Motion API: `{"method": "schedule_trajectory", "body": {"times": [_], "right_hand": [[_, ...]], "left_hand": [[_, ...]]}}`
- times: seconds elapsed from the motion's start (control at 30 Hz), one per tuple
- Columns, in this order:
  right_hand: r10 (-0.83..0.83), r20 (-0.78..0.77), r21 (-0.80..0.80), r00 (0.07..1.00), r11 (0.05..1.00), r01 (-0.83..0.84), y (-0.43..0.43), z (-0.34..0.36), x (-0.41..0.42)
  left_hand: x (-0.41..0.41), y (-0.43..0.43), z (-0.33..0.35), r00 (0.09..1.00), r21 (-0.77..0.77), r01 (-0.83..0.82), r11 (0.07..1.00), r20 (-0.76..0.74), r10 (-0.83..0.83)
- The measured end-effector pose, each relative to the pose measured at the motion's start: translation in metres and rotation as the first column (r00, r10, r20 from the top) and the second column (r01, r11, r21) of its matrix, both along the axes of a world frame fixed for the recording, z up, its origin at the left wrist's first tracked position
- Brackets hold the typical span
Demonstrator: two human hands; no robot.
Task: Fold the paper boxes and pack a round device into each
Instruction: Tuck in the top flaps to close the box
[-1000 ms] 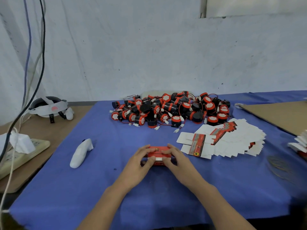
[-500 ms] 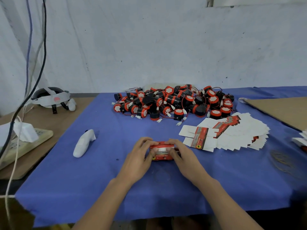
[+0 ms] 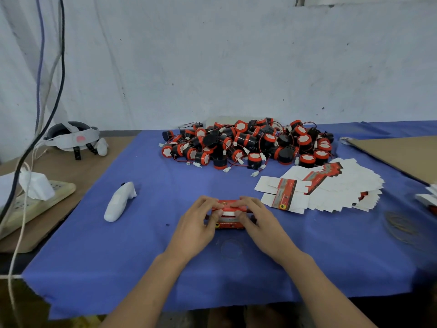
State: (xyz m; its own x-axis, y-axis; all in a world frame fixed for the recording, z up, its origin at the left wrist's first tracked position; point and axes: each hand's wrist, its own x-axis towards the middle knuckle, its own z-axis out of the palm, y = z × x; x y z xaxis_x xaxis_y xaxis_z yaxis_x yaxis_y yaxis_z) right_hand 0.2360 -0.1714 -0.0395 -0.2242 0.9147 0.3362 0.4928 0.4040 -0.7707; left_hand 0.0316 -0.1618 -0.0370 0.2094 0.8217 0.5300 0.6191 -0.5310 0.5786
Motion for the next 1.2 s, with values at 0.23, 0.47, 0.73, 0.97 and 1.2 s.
{"method": "schedule_trajectory", "body": {"times": [0.23, 0.47, 0.73, 0.97, 1.2], "right_hand": [[-0.055, 0.105, 0.115, 0.993, 0.992, 0.043, -0.002, -0.001, 0.002], [-0.043, 0.145, 0.121, 0.989, 0.992, 0.025, -0.002, -0.003, 0.003], [-0.025, 0.164, 0.112, 0.986, 0.994, 0.007, -0.002, -0.003, 0.006], [-0.034, 0.398, 0.194, 0.917, 0.98, -0.048, -0.006, 0.006, 0.014], [-0.031, 0.465, 0.168, 0.885, 0.984, -0.054, -0.006, 0.005, 0.013]], "left_hand": [[-0.004, -0.003, -0.004, 0.999, 0.025, -0.011, 1.0, -0.031, 0.012], [-0.007, -0.005, -0.004, 0.998, 0.002, 0.063, 0.998, 0.029, -0.063], [-0.009, -0.006, -0.004, 0.998, 0.04, 0.055, 0.998, -0.025, -0.054], [-0.018, -0.009, 0.001, 0.984, 0.044, 0.02, 0.999, -0.176, -0.012], [-0.02, -0.009, 0.003, 0.967, 0.035, 0.005, 0.999, -0.253, 0.004]]}}
